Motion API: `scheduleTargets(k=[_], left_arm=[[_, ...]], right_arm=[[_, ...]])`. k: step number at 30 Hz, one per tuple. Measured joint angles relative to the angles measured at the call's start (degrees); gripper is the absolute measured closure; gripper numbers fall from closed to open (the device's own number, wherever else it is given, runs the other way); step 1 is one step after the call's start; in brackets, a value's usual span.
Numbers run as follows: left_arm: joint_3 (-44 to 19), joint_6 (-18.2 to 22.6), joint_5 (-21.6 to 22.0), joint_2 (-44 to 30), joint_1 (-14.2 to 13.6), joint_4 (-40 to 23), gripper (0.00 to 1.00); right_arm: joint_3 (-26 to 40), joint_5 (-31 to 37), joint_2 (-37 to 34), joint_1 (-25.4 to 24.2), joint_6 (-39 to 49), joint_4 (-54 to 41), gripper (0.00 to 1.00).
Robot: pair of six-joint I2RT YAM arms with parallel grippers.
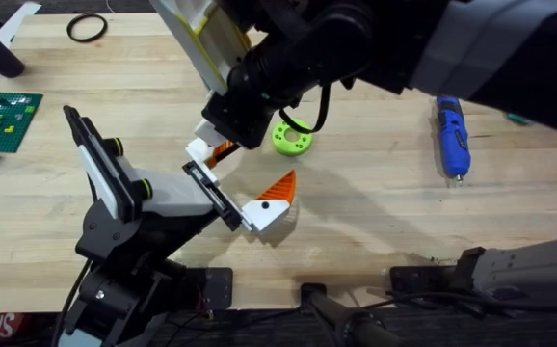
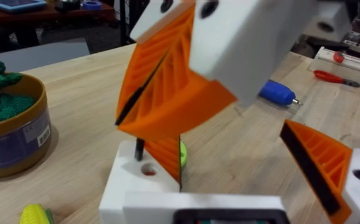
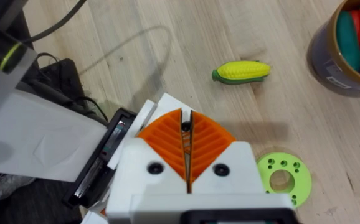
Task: Pick up the gripper from the table and insert it into the empty holder that is missing its gripper. Then pick up a screw, insert it into the mounting hole, and use the screwdriver to tighten it. Finally, clean up the table by picking up the vegetable and placing it into the bucket.
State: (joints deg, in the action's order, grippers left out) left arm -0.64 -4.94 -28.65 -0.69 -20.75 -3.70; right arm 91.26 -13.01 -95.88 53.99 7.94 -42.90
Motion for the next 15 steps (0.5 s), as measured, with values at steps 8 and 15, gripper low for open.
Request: scheduleTargets(k=[8,15], left_arm=[[0.00,-0.30,-0.02,0.00,0.00,0.02,0.018],[0.00,-0.30,-0.02,0.00,0.00,0.04,0.018]], right_arm=[[0.00,0.04,0.00,-0.02,0.00,-0.39,0.994],[0.00,0.04,0.02,-0.02,0.00,-0.36,0.994]])
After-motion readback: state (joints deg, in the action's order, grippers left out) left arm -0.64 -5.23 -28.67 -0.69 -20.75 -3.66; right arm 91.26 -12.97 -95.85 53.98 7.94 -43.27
